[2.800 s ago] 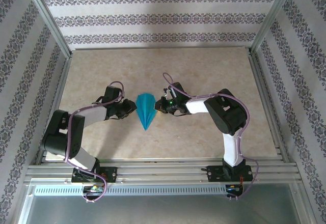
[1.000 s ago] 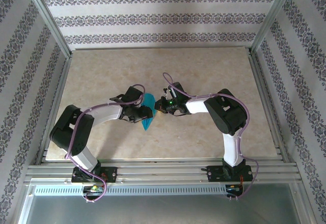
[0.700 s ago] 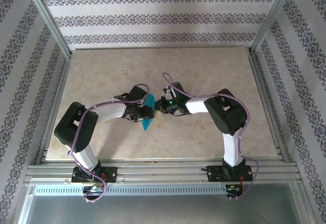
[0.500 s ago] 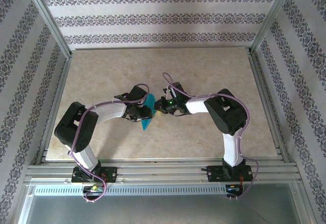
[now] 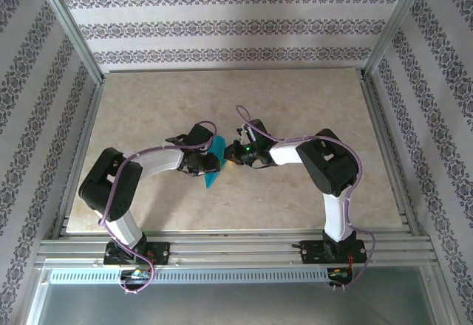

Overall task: Fold a paper plane with a square sheet of paper (pick it up from the middle)
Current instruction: Move the paper plane to the center of the table.

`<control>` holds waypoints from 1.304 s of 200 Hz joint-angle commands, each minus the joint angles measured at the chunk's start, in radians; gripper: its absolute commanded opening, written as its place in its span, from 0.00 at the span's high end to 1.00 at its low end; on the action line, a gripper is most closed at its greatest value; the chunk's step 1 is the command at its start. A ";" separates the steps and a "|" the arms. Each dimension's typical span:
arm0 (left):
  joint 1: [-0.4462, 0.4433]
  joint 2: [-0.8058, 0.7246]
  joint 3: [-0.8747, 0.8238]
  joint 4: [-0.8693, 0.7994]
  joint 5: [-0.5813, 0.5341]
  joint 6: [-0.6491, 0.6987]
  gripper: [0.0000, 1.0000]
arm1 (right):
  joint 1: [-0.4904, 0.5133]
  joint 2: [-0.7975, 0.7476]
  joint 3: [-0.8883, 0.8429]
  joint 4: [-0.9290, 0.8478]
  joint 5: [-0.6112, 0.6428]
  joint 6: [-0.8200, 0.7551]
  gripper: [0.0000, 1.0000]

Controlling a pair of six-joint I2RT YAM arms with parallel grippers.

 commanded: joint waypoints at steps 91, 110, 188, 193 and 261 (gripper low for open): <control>-0.012 0.000 0.050 0.004 -0.054 0.044 0.68 | 0.009 0.023 0.036 -0.039 -0.021 -0.015 0.91; -0.012 0.010 0.057 -0.002 -0.064 0.056 0.71 | 0.008 0.023 0.037 -0.040 -0.022 -0.015 0.90; -0.010 0.037 0.072 -0.034 -0.099 0.094 0.84 | 0.003 0.008 0.040 -0.024 -0.031 -0.005 0.87; -0.011 0.037 0.074 -0.036 -0.102 0.095 0.85 | 0.000 0.003 0.038 -0.018 -0.032 -0.002 0.86; -0.011 -0.030 0.096 -0.129 -0.200 0.133 0.91 | -0.087 -0.182 -0.064 -0.027 0.053 -0.023 0.67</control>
